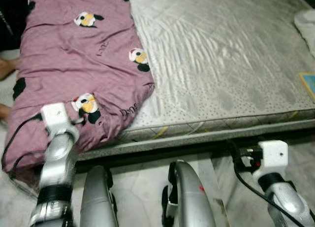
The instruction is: Clean up the room
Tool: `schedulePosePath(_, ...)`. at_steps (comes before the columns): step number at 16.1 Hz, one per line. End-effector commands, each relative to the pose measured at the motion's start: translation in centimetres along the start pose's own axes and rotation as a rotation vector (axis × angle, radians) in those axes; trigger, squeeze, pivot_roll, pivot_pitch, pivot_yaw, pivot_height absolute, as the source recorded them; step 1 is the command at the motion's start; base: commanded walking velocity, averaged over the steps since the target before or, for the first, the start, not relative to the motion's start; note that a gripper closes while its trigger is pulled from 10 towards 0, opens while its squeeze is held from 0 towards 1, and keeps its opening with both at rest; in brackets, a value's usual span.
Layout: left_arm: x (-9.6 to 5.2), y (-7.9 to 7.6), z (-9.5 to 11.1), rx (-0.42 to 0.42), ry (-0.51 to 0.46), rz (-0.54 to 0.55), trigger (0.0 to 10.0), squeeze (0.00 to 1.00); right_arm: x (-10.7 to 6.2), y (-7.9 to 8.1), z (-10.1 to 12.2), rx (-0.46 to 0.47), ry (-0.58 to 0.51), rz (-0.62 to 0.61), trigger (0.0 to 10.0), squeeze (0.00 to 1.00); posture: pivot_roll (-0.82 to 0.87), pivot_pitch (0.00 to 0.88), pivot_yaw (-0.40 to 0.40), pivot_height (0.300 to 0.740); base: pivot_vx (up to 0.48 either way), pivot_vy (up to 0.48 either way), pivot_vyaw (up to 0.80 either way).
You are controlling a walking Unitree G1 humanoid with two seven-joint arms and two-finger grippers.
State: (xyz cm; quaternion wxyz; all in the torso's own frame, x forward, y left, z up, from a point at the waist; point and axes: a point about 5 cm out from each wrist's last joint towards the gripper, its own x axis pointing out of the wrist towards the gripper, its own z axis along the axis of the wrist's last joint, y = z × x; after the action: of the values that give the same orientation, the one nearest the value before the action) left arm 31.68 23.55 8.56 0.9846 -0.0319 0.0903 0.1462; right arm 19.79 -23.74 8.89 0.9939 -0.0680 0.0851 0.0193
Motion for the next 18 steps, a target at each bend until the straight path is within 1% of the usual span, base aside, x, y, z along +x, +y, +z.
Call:
schedulePosePath(1, 0.2, -0.7, -0.8, 0.009, 0.043, -0.027, 10.0, 0.00, -0.7, -0.5, -0.1, -0.004, 0.020, -0.020, 10.0, 0.00, -0.20, 0.291, -0.105, 0.602, 0.000, 0.000, 0.00)
schedulePosePath(3, 1.5, -3.4, -0.9, 0.018, 0.103, -0.104, 10.0, 0.00, -1.5, -0.1, 0.1, -0.001, 0.031, -0.017, 10.0, 0.00, -0.23, 0.301, -0.109, 0.602, 0.000, 0.000, 0.00)
schedulePosePath(4, 1.6, -4.4, -0.9, 0.019, 0.120, -0.121, 10.0, 0.00, -1.7, -0.1, 0.2, -0.001, 0.034, -0.017, 10.0, 0.00, -0.24, 0.302, -0.111, 0.602, 0.000, 0.000, 0.00)
schedulePosePath(5, 1.7, -5.9, -1.2, 0.039, 0.146, -0.170, 10.0, 0.00, -1.8, -0.2, 0.2, -0.002, 0.039, -0.019, 10.0, 0.00, -0.24, 0.303, -0.112, 0.602, 0.000, 0.000, 0.00)
schedulePosePath(7, 1.5, -7.4, -1.7, 0.041, 0.183, -0.206, 10.0, 0.00, -1.8, -0.3, 0.2, -0.004, 0.043, -0.021, 10.0, 0.00, -0.25, 0.299, -0.113, 0.602, 0.000, 0.000, 0.00)
schedulePosePath(8, 0.8, -9.1, -3.1, 0.065, 0.256, -0.263, 10.0, 0.00, -1.6, -0.4, 0.4, -0.008, 0.040, -0.025, 10.0, 0.00, -0.26, 0.296, -0.114, 0.602, 0.000, 0.000, 0.00)
schedulePosePath(9, 0.1, -10.3, -4.1, 0.084, 0.307, -0.312, 10.0, 0.00, -1.4, -0.5, 0.6, -0.011, 0.037, -0.029, 10.0, 0.00, -0.25, 0.296, -0.114, 0.602, 0.000, 0.000, 0.00)
schedulePosePath(10, -0.1, -10.9, -4.6, 0.079, 0.328, -0.333, 10.0, 0.00, -1.3, -0.5, 0.7, -0.011, 0.037, -0.030, 10.0, 0.00, -0.25, 0.296, -0.114, 0.602, 0.000, 0.000, 0.00)
schedulePosePath(11, -1.1, -13.1, -5.3, 0.180, 0.335, -0.465, 10.0, 0.00, -1.1, -0.5, 0.7, -0.012, 0.037, -0.032, 10.0, 0.00, -0.25, 0.290, -0.116, 0.602, 0.000, 0.000, 0.00)
schedulePosePath(12, -1.7, -14.1, -5.5, 0.222, 0.332, -0.529, 10.0, 0.00, -1.0, -0.5, 0.8, -0.013, 0.036, -0.030, 10.0, 0.00, -0.25, 0.290, -0.116, 0.602, 0.000, 0.000, 0.00)
schedulePosePath(13, -2.6, -15.6, -6.1, 0.284, 0.334, -0.634, 10.0, 0.00, -0.7, -0.4, 0.9, -0.012, 0.032, -0.027, 10.0, 0.00, -0.24, 0.285, -0.115, 0.602, 0.000, 0.000, 0.00)
schedulePosePath(14, -3.2, -16.2, -6.4, 0.312, 0.337, -0.684, 10.0, 0.00, -0.5, -0.4, 1.0, -0.011, 0.029, -0.026, 10.0, 0.00, -0.24, 0.281, -0.114, 0.602, 0.000, 0.000, 0.00)
schedulePosePath(15, -4.1, -17.2, -7.0, 0.365, 0.342, -0.769, 10.0, 0.00, -0.2, -0.3, 1.0, -0.010, 0.024, -0.025, 10.0, 0.00, -0.23, 0.279, -0.112, 0.602, 0.000, 0.000, 0.00)
schedulePosePath(16, -5.2, -18.1, -7.8, 0.426, 0.352, -0.866, 10.0, 0.00, 0.0, -0.2, 1.1, -0.008, 0.021, -0.024, 10.0, 0.00, -0.23, 0.276, -0.110, 0.602, 0.000, 0.000, 0.00)
schedulePosePath(17, -6.9, -19.0, -9.1, 0.500, 0.373, -1.010, 10.0, 0.00, 0.2, -0.2, 1.1, -0.006, 0.019, -0.026, 10.0, 0.00, -0.23, 0.272, -0.105, 0.602, 0.000, 0.000, 0.00)
schedulePosePath(18, -7.4, -19.2, -9.4, 0.519, 0.381, -1.045, 10.0, 0.00, 0.2, -0.1, 1.1, -0.006, 0.018, -0.026, 10.0, 0.00, -0.23, 0.270, -0.104, 0.602, 0.000, 0.000, 0.00)
